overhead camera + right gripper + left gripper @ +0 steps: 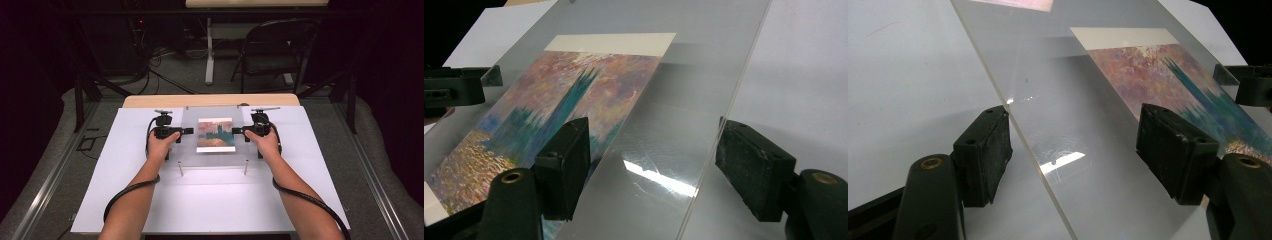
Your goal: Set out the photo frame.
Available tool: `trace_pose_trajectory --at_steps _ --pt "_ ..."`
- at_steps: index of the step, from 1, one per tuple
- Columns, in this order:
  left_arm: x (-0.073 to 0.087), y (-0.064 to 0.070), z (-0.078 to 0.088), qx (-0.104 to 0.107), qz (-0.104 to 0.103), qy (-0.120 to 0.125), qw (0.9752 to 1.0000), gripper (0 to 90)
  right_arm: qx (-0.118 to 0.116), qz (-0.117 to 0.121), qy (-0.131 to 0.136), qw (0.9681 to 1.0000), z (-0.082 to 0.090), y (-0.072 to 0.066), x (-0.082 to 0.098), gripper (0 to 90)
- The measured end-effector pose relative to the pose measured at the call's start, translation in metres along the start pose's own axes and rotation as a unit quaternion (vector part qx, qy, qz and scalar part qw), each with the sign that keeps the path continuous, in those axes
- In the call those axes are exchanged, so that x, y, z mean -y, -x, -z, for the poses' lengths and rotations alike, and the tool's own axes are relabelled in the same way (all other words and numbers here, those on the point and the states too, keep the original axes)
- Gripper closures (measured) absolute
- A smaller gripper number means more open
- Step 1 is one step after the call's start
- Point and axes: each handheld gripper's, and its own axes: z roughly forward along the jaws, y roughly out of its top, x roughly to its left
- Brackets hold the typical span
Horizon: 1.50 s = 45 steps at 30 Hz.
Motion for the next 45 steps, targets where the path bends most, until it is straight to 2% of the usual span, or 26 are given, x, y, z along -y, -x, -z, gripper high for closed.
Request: trace_pose_trajectory --at_steps 11,15,17,19,20,21,22,23,24,25,27,28,29,31,32,33,36,37,39,40,42,44,45 --pt "-0.001 0.001 0.001 -0.003 0.005 0.0 1.0 32.1 0.0 -0.002 0.003 1.0 0.0 -0.001 0.0 30.1" --pt "-0.001 0.003 0.004 -0.004 0.005 0.007 1.0 34.3 0.0 -0.001 0.001 1.0 0.005 -0.002 -0.002 32.7" --pt "-0.002 0.004 0.007 -0.003 0.006 0.014 0.9999 36.8 0.001 0.003 -0.002 1.0 0.007 -0.002 -0.003 33.6" --pt "-0.002 0.006 0.012 -0.002 0.002 0.021 0.9998 37.7 0.0 0.01 0.01 0.9999 0.01 -0.004 -0.003 34.2" --pt "-0.003 0.008 0.015 -0.001 -0.005 0.024 0.9997 38.4 0.001 0.015 0.012 0.9998 0.012 -0.006 -0.003 34.2" --pt "-0.003 0.012 0.023 0.001 -0.016 0.032 0.9994 40.3 0.004 0.03 0.016 0.9994 0.019 -0.011 -0.004 34.6" --pt "-0.003 0.012 0.023 0.001 -0.016 0.032 0.9994 41.5 0.004 0.039 0.022 0.999 0.023 -0.014 -0.004 35.1" --pt "-0.004 0.013 0.027 0.002 -0.022 0.036 0.9991 41.5 0.004 0.039 0.022 0.999 0.023 -0.014 -0.004 35.1" --pt "-0.004 0.016 0.031 0.003 -0.028 0.041 0.9988 44.2 0.005 0.054 0.032 0.998 0.031 -0.019 -0.005 36.9" --pt "-0.004 0.018 0.036 0.004 -0.031 0.044 0.9985 44.2 0.005 0.054 0.032 0.998 0.031 -0.019 -0.005 36.9" --pt "-0.003 0.024 0.045 0.003 -0.045 0.055 0.9975 46.3 0.008 0.071 0.041 0.9966 0.039 -0.025 -0.005 38.1" --pt "-0.003 0.027 0.049 0.003 -0.051 0.06 0.9969 48.5 0.013 0.09 0.049 0.9946 0.048 -0.032 -0.004 38.9" --pt "-0.002 0.029 0.054 0.003 -0.056 0.065 0.9963 48.5 0.013 0.09 0.049 0.9946 0.048 -0.032 -0.004 38.9" --pt "0.0 0.034 0.063 0.007 -0.056 0.074 0.9956 51.9 0.016 0.102 0.057 0.993 0.057 -0.038 -0.001 40.6" --pt "0.002 0.04 0.072 0.005 -0.061 0.08 0.9949 55.0 0.019 0.116 0.064 0.991 0.066 -0.043 0.001 42.9" --pt "0.002 0.04 0.072 0.005 -0.061 0.08 0.9949 55.9 0.019 0.116 0.064 0.991 0.066 -0.043 0.001 42.9" --pt "0.005 0.052 0.086 -0.002 -0.079 0.088 0.993 57.5 0.02 0.134 0.077 0.9878 0.079 -0.051 0.005 46.9" --pt "0.009 0.058 0.095 -0.002 -0.091 0.093 0.9915 59.6 0.017 0.139 0.082 0.9868 0.09 -0.055 0.008 51.2" --pt "0.01 0.062 0.099 -0.003 -0.098 0.094 0.9907 61.2 0.017 0.143 0.085 0.986 0.095 -0.057 0.01 52.8" --pt "0.012 0.065 0.104 -0.005 -0.108 0.096 0.9895 61.2 0.017 0.146 0.086 0.9854 0.1 -0.059 0.012 54.2" --pt "0.017 0.069 0.112 -0.002 -0.121 0.102 0.9874 63.0 0.021 0.157 0.094 0.9829 0.109 -0.065 0.017 56.2" --pt "0.023 0.072 0.121 0.008 -0.124 0.112 0.9859 67.1 0.02 0.168 0.105 0.9799 0.122 -0.072 0.025 60.8" --pt "0.026 0.074 0.125 0.013 -0.127 0.116 0.985 67.1 0.02 0.168 0.105 0.9799 0.122 -0.072 0.025 60.8"
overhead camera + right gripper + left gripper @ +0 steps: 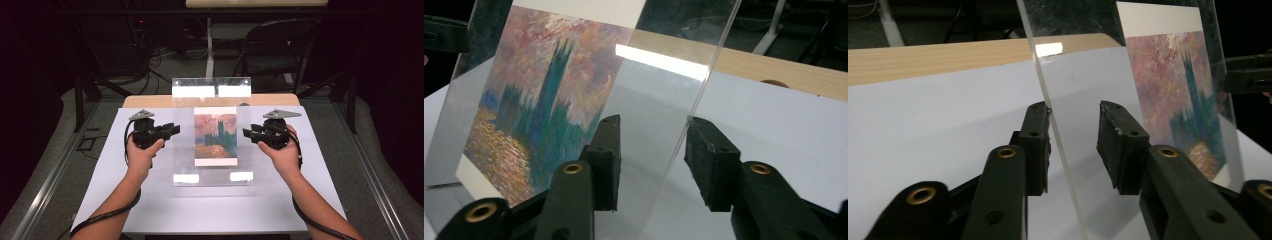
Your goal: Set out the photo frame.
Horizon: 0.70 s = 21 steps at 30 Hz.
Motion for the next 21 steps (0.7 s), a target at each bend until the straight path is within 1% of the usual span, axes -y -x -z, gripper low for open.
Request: trace_pose_trajectory --at_steps 2,3,4,5,6,7,8,9,10,12,13,14,16,17,18,19,20,21 --pt "0.003 0.007 0.008 0.001 -0.014 0.007 0.9999 68.7 -0.003 0.005 0.009 0.9999 0.01 -0.004 0.003 63.8" --pt "0.007 0.014 0.017 0.001 -0.032 0.012 0.9994 70.1 -0.007 0.012 0.015 0.9998 0.019 -0.008 0.006 66.3" --pt "0.007 0.014 0.017 0.001 -0.032 0.012 0.9994 70.7 -0.007 0.012 0.015 0.9998 0.019 -0.008 0.006 66.3" --pt "0.009 0.018 0.022 0.0 -0.042 0.013 0.999 71.3 -0.016 0.02 0.022 0.9994 0.028 -0.012 0.01 68.3" --pt "0.012 0.021 0.026 -0.001 -0.051 0.017 0.9986 71.9 -0.02 0.025 0.024 0.9992 0.032 -0.013 0.012 69.4" --pt "0.014 0.025 0.03 -0.001 -0.057 0.021 0.9982 71.9 -0.02 0.025 0.024 0.9992 0.032 -0.013 0.012 69.4" --pt "0.017 0.028 0.034 0.001 -0.061 0.023 0.9979 72.4 -0.025 0.027 0.028 0.9989 0.037 -0.014 0.014 70.6" --pt "0.02 0.031 0.037 0.003 -0.062 0.027 0.9977 73.0 -0.029 0.028 0.031 0.9987 0.041 -0.016 0.017 71.5" --pt "0.023 0.033 0.041 0.007 -0.064 0.032 0.9974 74.3 -0.036 0.031 0.035 0.9983 0.048 -0.02 0.021 72.7" --pt "0.028 0.036 0.047 0.013 -0.061 0.036 0.9974 75.3 -0.039 0.029 0.038 0.9981 0.051 -0.021 0.023 72.7" --pt "0.031 0.038 0.049 0.017 -0.061 0.04 0.9972 75.3 -0.045 0.027 0.042 0.9978 0.057 -0.025 0.027 72.2" --pt "0.033 0.039 0.052 0.02 -0.063 0.039 0.9971 75.3 -0.045 0.027 0.042 0.9978 0.057 -0.025 0.027 72.2" --pt "0.038 0.043 0.054 0.025 -0.064 0.043 0.9967 74.6 -0.053 0.027 0.046 0.9972 0.062 -0.029 0.031 70.8" --pt "0.039 0.045 0.056 0.028 -0.067 0.042 0.9965 72.8 -0.061 0.032 0.049 0.9964 0.067 -0.03 0.036 70.0" --pt "0.041 0.047 0.057 0.026 -0.074 0.042 0.9961 71.5 -0.066 0.029 0.053 0.996 0.069 -0.031 0.038 69.4" --pt "0.044 0.051 0.059 0.029 -0.085 0.041 0.9951 70.1 -0.071 0.024 0.054 0.9957 0.07 -0.032 0.041 69.1" --pt "0.044 0.051 0.059 0.029 -0.085 0.041 0.9951 69.3 -0.071 0.024 0.054 0.9957 0.07 -0.032 0.041 69.1" --pt "0.046 0.053 0.06 0.03 -0.087 0.042 0.9949 68.1 -0.079 0.027 0.058 0.9949 0.072 -0.033 0.045 66.3"
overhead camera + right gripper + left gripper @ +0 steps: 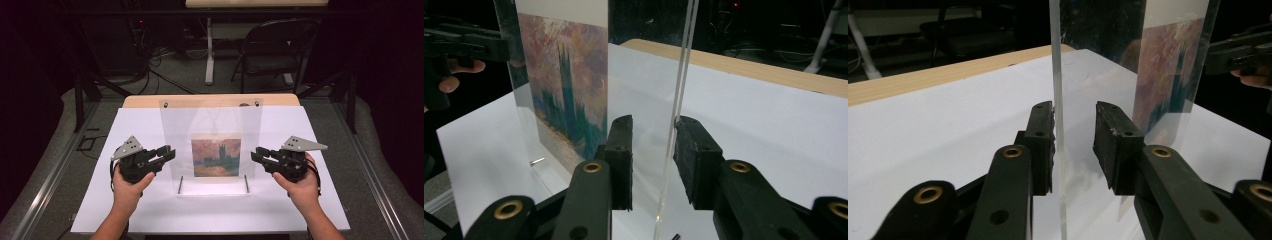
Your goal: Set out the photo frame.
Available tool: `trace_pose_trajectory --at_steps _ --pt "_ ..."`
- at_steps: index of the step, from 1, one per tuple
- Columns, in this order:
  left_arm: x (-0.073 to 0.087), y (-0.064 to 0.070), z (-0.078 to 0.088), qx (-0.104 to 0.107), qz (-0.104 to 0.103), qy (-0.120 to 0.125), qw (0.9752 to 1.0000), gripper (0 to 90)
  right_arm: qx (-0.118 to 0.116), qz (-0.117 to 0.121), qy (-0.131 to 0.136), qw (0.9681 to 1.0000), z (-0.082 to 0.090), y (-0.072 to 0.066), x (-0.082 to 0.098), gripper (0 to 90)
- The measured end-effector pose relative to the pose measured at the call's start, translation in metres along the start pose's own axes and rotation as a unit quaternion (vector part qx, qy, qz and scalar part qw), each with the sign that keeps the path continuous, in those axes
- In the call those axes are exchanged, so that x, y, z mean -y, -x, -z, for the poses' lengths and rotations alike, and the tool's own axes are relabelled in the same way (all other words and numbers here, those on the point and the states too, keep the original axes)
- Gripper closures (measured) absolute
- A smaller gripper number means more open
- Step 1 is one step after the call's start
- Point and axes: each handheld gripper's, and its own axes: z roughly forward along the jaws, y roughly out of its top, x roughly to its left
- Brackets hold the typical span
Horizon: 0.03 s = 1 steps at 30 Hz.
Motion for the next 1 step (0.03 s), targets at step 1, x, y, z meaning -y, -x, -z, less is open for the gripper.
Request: trace_pose_trajectory --at_steps 1 --pt "0.0013 0.0017 0.0004 0.003 -0.001 0.002 1.0 68.1 0.0 0.0 0.0 1.0 0.0 0.0 0.0 66.3"
